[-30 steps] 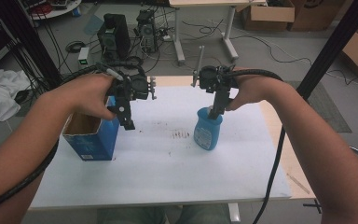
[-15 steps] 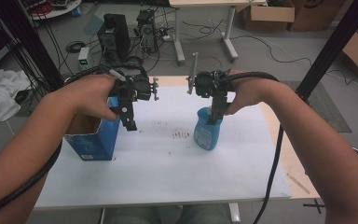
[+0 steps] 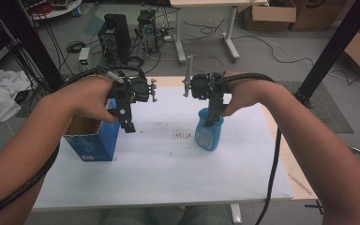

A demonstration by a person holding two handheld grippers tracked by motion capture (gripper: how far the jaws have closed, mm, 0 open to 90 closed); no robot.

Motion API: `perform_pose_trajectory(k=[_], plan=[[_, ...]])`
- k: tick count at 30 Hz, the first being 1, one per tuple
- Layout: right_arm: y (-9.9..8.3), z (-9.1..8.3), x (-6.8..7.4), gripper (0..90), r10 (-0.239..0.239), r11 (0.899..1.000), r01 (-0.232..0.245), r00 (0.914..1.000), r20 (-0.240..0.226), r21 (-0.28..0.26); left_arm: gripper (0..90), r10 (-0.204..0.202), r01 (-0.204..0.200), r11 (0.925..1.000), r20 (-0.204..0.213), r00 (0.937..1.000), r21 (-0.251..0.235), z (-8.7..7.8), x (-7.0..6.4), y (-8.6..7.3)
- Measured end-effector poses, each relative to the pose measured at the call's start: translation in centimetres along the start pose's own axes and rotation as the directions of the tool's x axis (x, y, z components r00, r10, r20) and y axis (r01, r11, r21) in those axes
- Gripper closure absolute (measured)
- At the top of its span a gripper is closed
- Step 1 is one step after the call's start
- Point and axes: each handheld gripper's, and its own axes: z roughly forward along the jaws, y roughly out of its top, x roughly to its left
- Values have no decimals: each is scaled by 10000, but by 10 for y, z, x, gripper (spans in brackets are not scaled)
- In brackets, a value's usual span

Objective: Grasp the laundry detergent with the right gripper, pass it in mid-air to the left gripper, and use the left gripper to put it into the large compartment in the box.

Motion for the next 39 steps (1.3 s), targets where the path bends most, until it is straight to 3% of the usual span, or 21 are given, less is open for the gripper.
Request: perform_pose_trajectory(k=[18,21,29,32,39], plan=[[3,6,-6,0,193,9997,-192,9998,-52,173,1,-14,14,10000,37,10000,-11,2,3,-5],[5,7,-8,0,75,10000,-75,9999,69,21,1,-21,22,10000,78,10000,-36,3,2,-5],[0,-1,-12,0,576,9975,-556,9973,458,-446,1,-6,6,10000,-50,10000,11,-2,-2,-8],[-10,-7,-13,0,1030,9908,-958,9920,731,-955,1,35,-36,10000,-117,9999,-45,-4,-4,-8],[-41,-19,-10,0,1948,9588,-1646,9742,1142,-2314,1,100,-102,9999,-146,9998,-100,-5,-7,-6]])
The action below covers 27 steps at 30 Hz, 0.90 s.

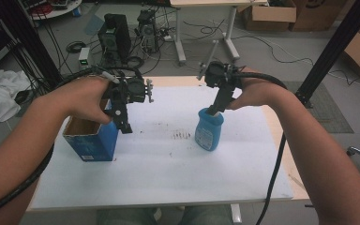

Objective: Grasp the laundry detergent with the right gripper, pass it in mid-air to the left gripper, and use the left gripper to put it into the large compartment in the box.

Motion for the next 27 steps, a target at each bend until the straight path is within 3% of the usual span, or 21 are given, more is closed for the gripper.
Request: perform_pose_trajectory(k=[6,11,17,19,21,22,27], plan=[[-31,-14,1,0,576,9902,-535,9979,286,-1290,1,175,-175,9998,-36,9998,-17,-1,-1,4],[-64,-19,5,0,1195,9599,-1036,9918,459,-2607,1,264,-265,9996,-86,9996,-78,-2,-1,7],[-102,-7,20,0,1896,9038,-1584,9810,402,-3975,1,402,-403,9991,-106,9991,-161,-1,-1,8],[-114,-1,27,0,2189,8798,-1780,9748,433,-4407,1,373,-375,9992,-97,9993,-169,0,-1,7],[-125,7,34,0,2494,8548,-1991,9674,429,-4792,1,374,-376,9992,-137,9992,-143,-1,-1,6],[-130,11,37,0,2595,8471,-2031,9645,485,-4911,1,389,-391,9991,-136,9992,-189,-1,-1,5],[-155,36,48,0,3396,7943,-2557,9390,538,-5510,1,375,-382,9988,-213,9991,-313,-2,-2,2]])
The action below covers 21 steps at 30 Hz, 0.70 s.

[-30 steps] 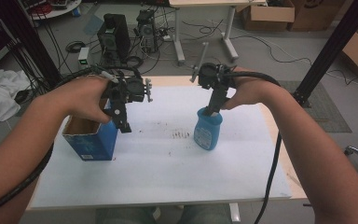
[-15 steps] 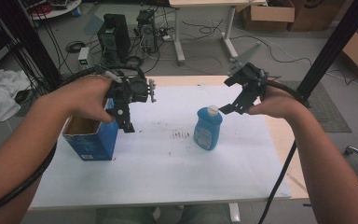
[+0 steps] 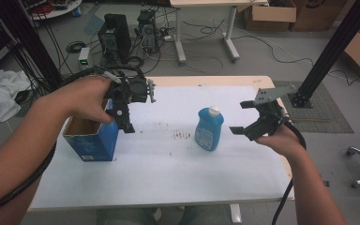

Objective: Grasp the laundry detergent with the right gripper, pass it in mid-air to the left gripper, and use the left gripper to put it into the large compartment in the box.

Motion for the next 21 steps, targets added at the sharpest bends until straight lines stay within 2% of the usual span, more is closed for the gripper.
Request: perform_pose_trajectory(k=[3,6,9,12,16,21], plan=[[-23,8,3,0,482,9977,-473,9987,170,-487,1,3,-3,10000,-48,10000,-32,0,0,-2],[-43,19,7,0,906,9932,-863,9945,533,-779,1,2,-2,10000,-60,10000,-73,2,0,-3],[-63,29,12,0,1348,9842,-1252,9883,717,-1250,1,24,-24,10000,3,10000,-87,4,-1,-4],[-75,37,17,0,1619,9772,-1491,9839,762,-1513,1,-26,26,9999,-7,10000,-131,4,-2,-5],[-88,49,26,0,1776,9706,-1555,9779,1105,-1837,1,-45,45,9999,-27,10000,-131,4,-3,-6],[-92,64,33,0,1910,9630,-1624,9743,1194,-2149,1,40,-40,9999,-29,10000,-113,3,-4,-5]])
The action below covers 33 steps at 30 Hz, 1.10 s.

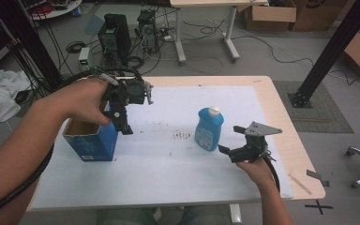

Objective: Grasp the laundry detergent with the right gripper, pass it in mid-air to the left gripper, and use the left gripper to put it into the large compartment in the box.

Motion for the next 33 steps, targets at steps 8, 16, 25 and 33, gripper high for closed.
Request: perform_pose_trajectory(k=[8,16,25,33], plan=[[-5,22,6,0,8,10000,-5,9994,335,-96,1,-20,20,10000,3,10000,54,0,-2,0],[-8,36,6,0,19,10000,-17,9985,546,-44,1,-44,44,9999,4,10000,112,-2,-3,-2],[-4,52,7,0,42,9999,-35,9983,574,-112,1,-35,35,9999,26,10000,116,1,-3,0],[0,63,11,0,-124,9996,138,9981,599,-231,1,-88,88,9999,40,10000,126,1,-3,-1]])
